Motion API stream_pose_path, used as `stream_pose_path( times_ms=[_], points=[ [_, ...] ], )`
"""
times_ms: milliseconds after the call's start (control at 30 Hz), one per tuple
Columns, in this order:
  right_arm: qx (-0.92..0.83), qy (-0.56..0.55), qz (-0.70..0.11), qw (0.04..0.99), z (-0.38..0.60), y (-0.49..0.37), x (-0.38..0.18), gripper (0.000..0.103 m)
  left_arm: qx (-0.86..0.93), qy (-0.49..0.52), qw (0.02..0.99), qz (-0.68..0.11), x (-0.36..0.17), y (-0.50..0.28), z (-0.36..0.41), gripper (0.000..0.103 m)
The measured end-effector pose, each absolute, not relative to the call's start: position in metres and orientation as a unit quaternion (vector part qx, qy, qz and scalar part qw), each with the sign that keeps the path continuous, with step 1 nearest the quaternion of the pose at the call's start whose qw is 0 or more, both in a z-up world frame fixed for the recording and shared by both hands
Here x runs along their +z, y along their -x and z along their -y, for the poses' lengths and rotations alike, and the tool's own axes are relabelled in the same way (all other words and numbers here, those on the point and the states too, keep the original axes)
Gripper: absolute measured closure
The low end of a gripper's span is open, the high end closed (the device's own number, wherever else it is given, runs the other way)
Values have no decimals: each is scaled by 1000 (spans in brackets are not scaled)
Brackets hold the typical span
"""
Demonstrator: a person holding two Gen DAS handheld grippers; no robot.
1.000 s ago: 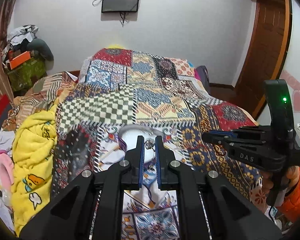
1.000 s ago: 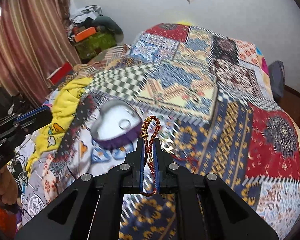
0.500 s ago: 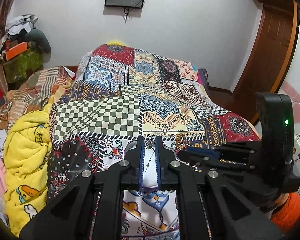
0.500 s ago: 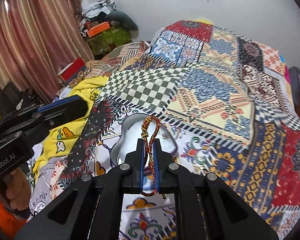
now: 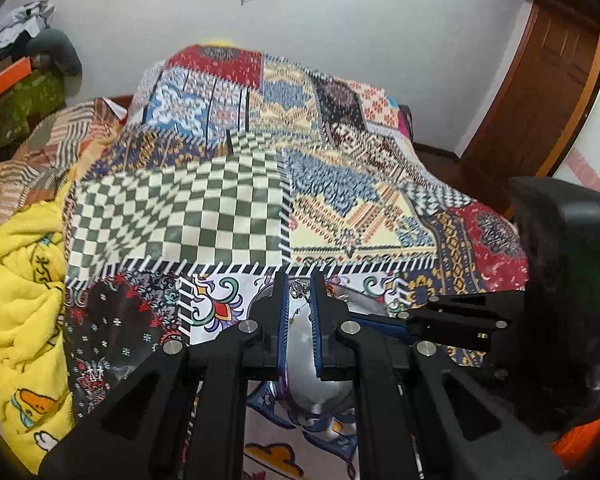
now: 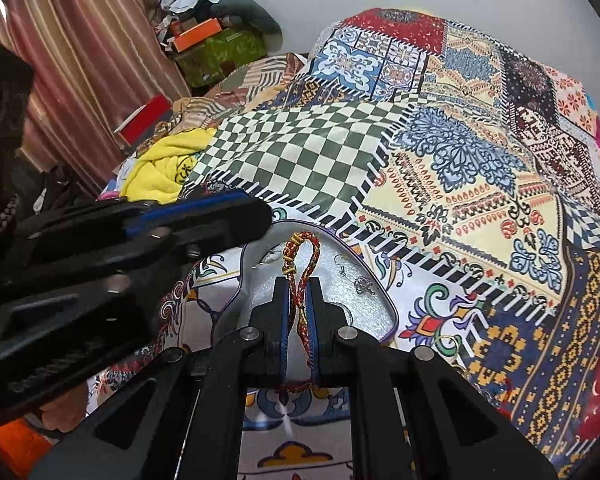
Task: Organize jewelry
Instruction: 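Carry the bracelet into the heart tin and open the right gripper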
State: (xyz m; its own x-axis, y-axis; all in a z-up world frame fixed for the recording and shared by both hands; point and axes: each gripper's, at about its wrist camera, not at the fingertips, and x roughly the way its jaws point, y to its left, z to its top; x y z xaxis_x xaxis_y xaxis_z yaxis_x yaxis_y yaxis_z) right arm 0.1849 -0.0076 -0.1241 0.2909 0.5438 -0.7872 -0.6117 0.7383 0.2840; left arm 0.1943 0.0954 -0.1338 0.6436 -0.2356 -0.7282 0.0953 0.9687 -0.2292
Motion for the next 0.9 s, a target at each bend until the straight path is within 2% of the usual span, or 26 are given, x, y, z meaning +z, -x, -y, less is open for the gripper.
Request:
stream_pose_path(
  times_ms=[467,533,633,700,767,900],
  points=[
    [365,55,-478,797,-1,-183,-131,95,-86,82,895,-431,-148,-203,-103,94],
    [365,58,-479,797,-1,-183,-131,93,-84,80,896,-428,-145,-201,-105,94],
    [362,62,-479,797,-1,-182,-130,84,-78,82,900,-420,-138,-197,-109,94],
    [361,63,-475,800,-1,-181,-127,74,-70,78,904,-414,-132,-193,-111,94],
    [357,66,-470,804,0,-179,-124,70,-65,74,907,-409,-126,-189,-112,94],
    [353,69,-458,813,4,-174,-113,70,-57,70,912,-400,-115,-180,-113,86]
  ],
)
